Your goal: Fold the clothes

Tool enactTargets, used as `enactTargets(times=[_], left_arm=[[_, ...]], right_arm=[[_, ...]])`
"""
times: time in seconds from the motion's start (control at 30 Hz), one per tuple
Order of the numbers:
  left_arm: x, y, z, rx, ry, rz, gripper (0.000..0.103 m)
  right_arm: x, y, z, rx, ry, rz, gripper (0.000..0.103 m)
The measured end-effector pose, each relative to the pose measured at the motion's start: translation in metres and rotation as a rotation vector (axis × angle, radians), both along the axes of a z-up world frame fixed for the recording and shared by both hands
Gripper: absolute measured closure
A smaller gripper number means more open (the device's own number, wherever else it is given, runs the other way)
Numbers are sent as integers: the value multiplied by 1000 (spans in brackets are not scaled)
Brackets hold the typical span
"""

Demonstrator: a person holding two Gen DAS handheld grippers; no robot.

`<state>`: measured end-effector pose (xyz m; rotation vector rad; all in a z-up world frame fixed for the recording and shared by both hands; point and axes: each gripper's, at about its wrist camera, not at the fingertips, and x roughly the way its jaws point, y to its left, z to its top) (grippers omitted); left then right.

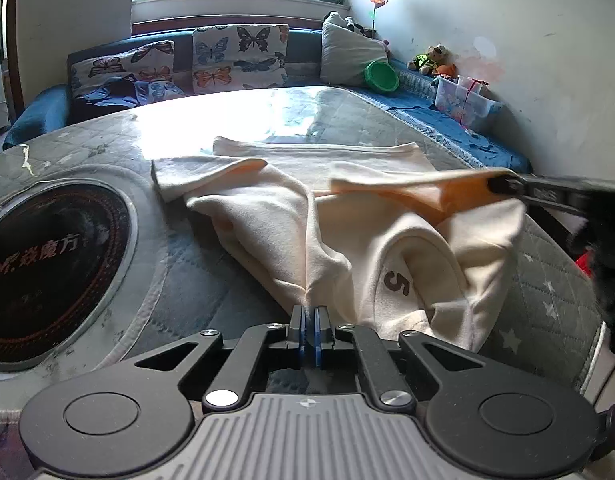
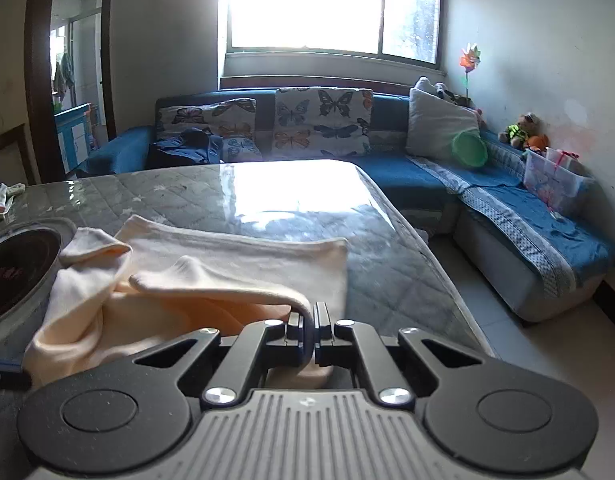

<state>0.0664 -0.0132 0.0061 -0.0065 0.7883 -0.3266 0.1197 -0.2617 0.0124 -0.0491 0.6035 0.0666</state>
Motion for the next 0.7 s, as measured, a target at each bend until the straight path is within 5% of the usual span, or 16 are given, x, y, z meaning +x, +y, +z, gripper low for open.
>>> enactTargets(times=[0.3,0.53,0.6,0.7], left_arm=[[-9,17,-2,28,-5,37,101],[-10,49,1,8,6,117,100],[-7,49,7,-23,1,116,97],[-2,45,14,-48,-10,111,72]], right_arm=[[-15,7,-36,18,131,6,99],[-3,43,-43,-2,112,45,97],[0,54,-44,-21,105,62,97],[1,65,-45,-38,98,78,97]])
